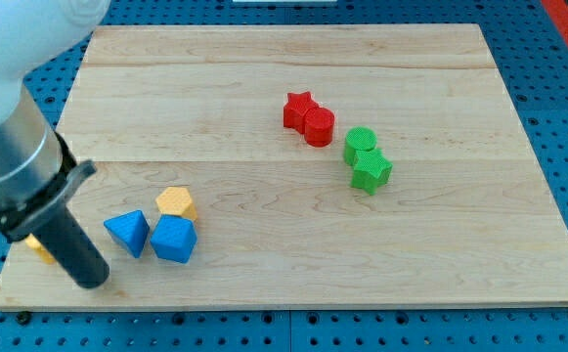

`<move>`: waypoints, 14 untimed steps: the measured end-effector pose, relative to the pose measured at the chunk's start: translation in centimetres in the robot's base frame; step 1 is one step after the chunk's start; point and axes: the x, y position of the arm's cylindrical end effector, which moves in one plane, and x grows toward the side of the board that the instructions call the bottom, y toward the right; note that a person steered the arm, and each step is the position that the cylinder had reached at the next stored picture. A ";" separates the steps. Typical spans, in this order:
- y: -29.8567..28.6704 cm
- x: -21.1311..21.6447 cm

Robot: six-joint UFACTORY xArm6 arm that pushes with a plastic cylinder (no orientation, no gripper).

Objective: Push the yellow hexagon towards the left center

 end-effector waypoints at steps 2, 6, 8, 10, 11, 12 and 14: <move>0.0 -3.4; 6.5 -7.9; 19.3 -3.0; 14.8 -0.7; 19.7 2.9; 23.4 1.3; 21.1 -6.7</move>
